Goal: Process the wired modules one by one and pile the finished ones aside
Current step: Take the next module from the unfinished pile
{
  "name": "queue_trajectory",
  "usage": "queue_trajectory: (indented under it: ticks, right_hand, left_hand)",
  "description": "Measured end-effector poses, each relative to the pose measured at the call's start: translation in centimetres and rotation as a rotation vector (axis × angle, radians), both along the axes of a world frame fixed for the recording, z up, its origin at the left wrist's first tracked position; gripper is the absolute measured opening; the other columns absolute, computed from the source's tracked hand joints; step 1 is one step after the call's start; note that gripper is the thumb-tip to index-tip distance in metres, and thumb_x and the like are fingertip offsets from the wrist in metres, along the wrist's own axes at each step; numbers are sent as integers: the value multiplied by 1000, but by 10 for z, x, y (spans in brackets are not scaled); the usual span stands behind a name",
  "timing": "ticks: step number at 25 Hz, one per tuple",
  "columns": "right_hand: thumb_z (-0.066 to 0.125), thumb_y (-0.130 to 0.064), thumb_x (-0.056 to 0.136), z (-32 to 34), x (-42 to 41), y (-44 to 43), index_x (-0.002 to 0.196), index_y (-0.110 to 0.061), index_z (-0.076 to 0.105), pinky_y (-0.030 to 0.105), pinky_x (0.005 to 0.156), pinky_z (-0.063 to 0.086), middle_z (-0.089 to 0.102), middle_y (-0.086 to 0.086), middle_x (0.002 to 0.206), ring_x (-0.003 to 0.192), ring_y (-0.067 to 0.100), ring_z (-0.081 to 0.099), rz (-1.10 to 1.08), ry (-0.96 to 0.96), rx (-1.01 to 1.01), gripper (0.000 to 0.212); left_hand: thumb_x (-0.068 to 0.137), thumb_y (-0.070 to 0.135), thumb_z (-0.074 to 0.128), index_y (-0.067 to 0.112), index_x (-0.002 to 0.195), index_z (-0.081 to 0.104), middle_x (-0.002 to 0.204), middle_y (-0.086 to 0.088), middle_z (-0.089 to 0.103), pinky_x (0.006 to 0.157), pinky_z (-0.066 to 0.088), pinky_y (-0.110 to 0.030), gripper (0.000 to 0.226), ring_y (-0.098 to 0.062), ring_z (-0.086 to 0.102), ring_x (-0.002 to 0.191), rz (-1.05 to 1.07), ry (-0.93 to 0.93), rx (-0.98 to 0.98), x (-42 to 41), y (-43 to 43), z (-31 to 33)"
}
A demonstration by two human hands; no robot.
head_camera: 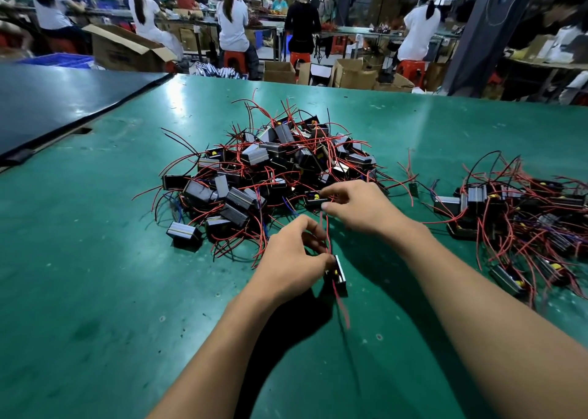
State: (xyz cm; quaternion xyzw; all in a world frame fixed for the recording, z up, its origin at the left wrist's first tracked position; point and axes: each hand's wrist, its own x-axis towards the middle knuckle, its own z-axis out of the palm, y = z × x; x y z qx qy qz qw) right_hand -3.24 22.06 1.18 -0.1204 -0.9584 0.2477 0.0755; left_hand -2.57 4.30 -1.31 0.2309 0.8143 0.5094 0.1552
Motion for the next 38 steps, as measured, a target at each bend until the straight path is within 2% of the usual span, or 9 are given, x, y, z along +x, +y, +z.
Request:
queue_trajectory:
  ticks: [3,7,10,14,18,22,24,33,38]
  right_hand:
    - [61,-36,95,-13,-27,-6,133,-33,63,36,102,49,67,5,130,114,22,63,39,-62,54,38]
    - [62,-49,91,-18,-45,-16,117,-34,69,38,82,52,72,6,114,103,31,67,-2,50,430,31]
    - [59,-37,94,-17,-48,-23,107,-23,68,37,73,51,71,6,104,95,34,67,47,117,540,21]
    - [57,-32,90,-12,-43,-25,99,-22,68,34,70,46,70,3,99,87,28,64,19,96,395,17]
    - [57,-32,89,-3,-27,-17,88,-31,64,32,72,44,66,-5,95,88,21,61,-22,28,214,7]
    - [58,-24,86,17,-9,-5,73,-26,58,32,72,50,64,-4,85,85,23,60,-81,-23,143,13]
    - [62,-20,85,29,4,4,68,-24,61,24,60,48,66,-5,74,74,19,61,-111,-31,68,17]
    - [66,-17,94,43,75,31,87,-25,66,6,61,39,67,-11,76,62,-7,56,32,227,-178,11]
    - [69,-12,90,16,84,33,86,-26,71,16,71,48,74,-5,85,75,7,64,46,3,-103,14]
  left_hand:
    - [75,14,75,27,85,56,65,9,69,59,48,-18,25,-5,60,57,-74,3,-36,2,-1,2]
    - [75,8,69,23,84,59,68,0,72,61,49,-23,20,-13,63,61,5,-6,35,-1,-1,2]
    - [77,8,67,19,86,67,70,-4,73,62,49,-23,14,-15,62,62,144,8,73,-5,0,-1]
    - [82,10,66,17,88,75,76,-7,74,68,54,-30,13,-16,61,64,245,-41,141,-11,-3,-3]
    - [85,9,66,17,91,74,87,-12,74,75,57,-38,13,-30,69,80,275,-116,199,-15,-4,-3]
    - [85,10,69,17,78,76,73,-2,74,52,46,-15,11,-9,64,61,260,-183,233,-15,-4,-3]
    - [84,12,71,17,74,75,68,2,73,50,44,-12,12,-2,61,55,248,-169,215,-15,-4,-3]
    - [87,10,70,15,76,73,66,2,70,51,50,-19,12,-7,62,57,197,-213,299,-12,-6,0]
    - [89,6,64,15,81,70,70,-3,67,55,46,-24,13,-13,59,65,314,-307,465,-15,-3,-2]
